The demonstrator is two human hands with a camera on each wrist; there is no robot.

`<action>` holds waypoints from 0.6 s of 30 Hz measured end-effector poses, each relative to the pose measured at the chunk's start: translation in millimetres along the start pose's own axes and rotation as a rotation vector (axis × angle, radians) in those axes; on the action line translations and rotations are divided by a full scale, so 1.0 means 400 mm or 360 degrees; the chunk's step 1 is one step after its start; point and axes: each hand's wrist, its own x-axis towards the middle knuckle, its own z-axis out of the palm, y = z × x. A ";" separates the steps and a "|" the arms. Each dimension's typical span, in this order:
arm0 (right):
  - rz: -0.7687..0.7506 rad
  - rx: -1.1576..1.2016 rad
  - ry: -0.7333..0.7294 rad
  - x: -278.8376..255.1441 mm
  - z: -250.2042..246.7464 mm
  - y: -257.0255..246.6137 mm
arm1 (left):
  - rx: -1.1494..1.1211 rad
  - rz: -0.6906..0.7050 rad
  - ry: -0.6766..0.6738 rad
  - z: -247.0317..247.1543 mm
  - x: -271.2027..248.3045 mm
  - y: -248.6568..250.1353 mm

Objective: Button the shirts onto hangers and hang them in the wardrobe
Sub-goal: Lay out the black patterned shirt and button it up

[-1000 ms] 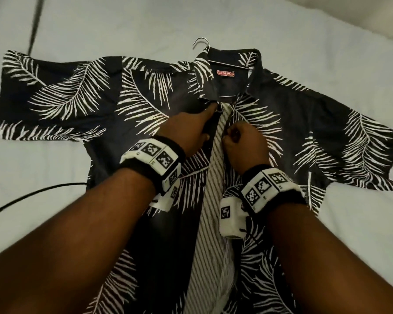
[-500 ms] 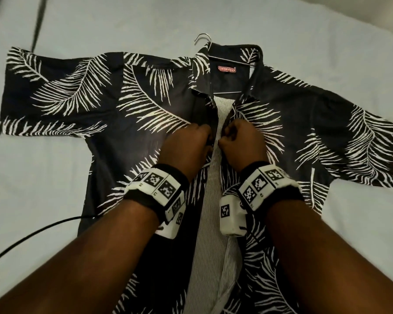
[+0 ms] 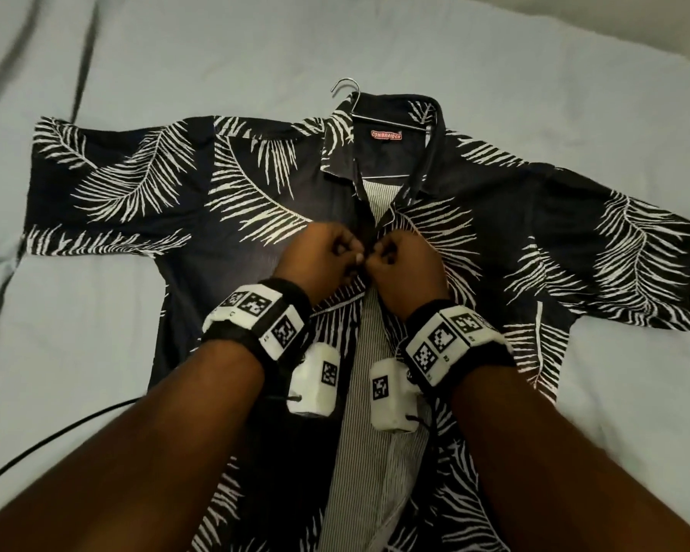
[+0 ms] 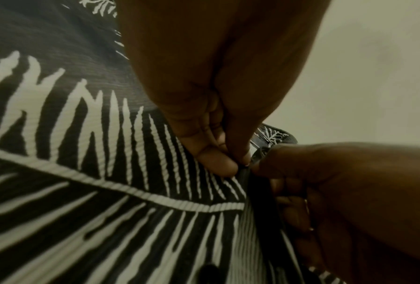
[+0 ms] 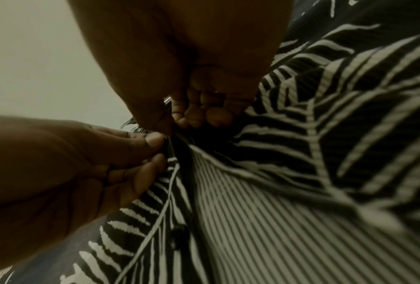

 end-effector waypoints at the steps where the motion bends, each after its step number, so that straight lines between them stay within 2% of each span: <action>1: -0.0005 0.0009 0.0008 -0.001 0.003 0.002 | -0.0031 -0.0002 -0.0004 0.001 0.000 -0.003; 10: -0.0052 0.0189 0.0064 -0.007 0.020 0.028 | -0.0426 0.0014 0.0085 0.019 -0.006 -0.028; 14: -0.0084 0.0207 0.0111 -0.010 0.024 0.036 | -0.0452 -0.0008 0.0136 0.026 -0.010 -0.031; 18: -0.0223 0.0088 0.0146 -0.022 0.028 0.044 | -0.0444 -0.0005 0.0151 0.023 -0.016 -0.022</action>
